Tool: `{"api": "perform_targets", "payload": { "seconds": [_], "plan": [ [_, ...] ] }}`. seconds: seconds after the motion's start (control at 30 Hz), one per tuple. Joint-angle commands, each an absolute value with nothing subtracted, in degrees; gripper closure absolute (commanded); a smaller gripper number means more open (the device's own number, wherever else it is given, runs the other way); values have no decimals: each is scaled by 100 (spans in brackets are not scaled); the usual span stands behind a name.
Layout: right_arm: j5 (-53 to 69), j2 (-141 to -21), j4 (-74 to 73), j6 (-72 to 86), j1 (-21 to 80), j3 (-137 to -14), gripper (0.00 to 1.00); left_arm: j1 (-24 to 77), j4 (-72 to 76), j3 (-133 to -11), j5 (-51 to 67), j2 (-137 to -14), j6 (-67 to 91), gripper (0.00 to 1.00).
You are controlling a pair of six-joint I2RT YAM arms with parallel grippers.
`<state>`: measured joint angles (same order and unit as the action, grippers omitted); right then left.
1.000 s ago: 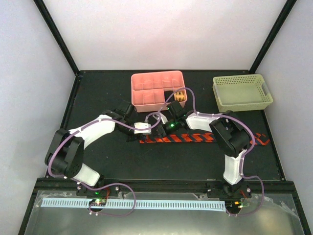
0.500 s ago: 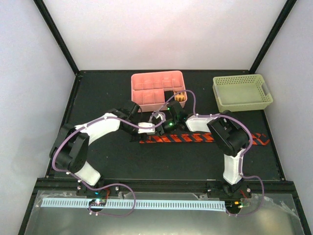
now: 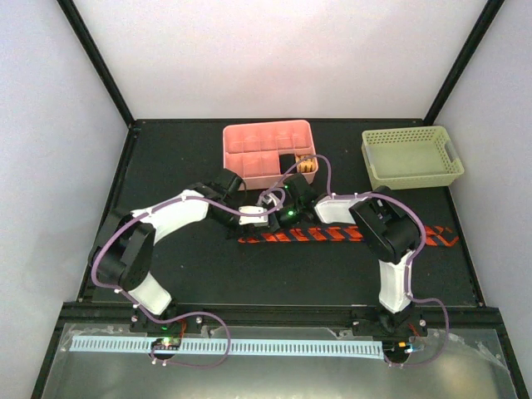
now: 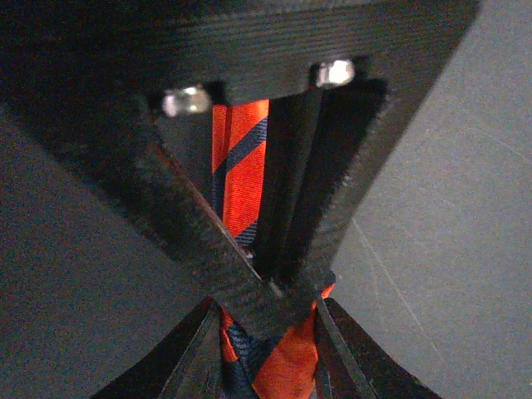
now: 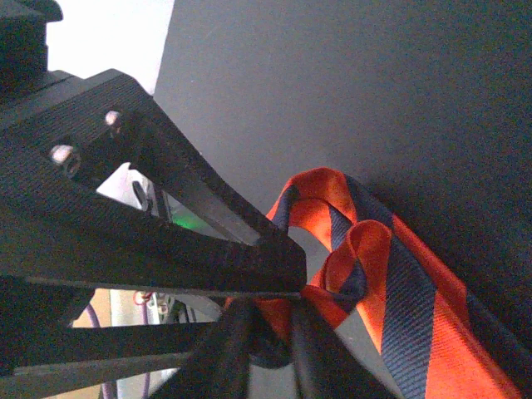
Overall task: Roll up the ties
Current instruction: Roll the tie at the center of the board.
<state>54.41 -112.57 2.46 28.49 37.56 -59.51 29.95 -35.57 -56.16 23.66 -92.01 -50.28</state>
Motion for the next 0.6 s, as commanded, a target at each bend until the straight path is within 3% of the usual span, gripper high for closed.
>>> {"api": "perform_targets", "payload": {
  "seconds": [0.0, 0.1, 0.2, 0.23, 0.57],
  "plan": [
    [5326, -11268, -49, 2517, 3699, -6036, 98, 3024, -3533, -5844, 2257, -9249, -4888, 66],
    [5299, -11221, -112, 2380, 3587, -5966, 98, 2977, -3577, -5767, 2271, -9209, -4997, 44],
    [5245, -11189, -116, 2230, 3493, -5873, 98, 2976, -3384, -5562, 2225, -9176, -5073, 8],
    [5252, -11201, -99, 2202, 3470, -5855, 98, 3007, -3268, -5495, 2183, -9171, -5067, 3],
    [5326, -11395, -17, 2100, 3303, -5795, 98, 3417, -2933, -5668, 1495, -9782, -4940, 5]
  ]
}}
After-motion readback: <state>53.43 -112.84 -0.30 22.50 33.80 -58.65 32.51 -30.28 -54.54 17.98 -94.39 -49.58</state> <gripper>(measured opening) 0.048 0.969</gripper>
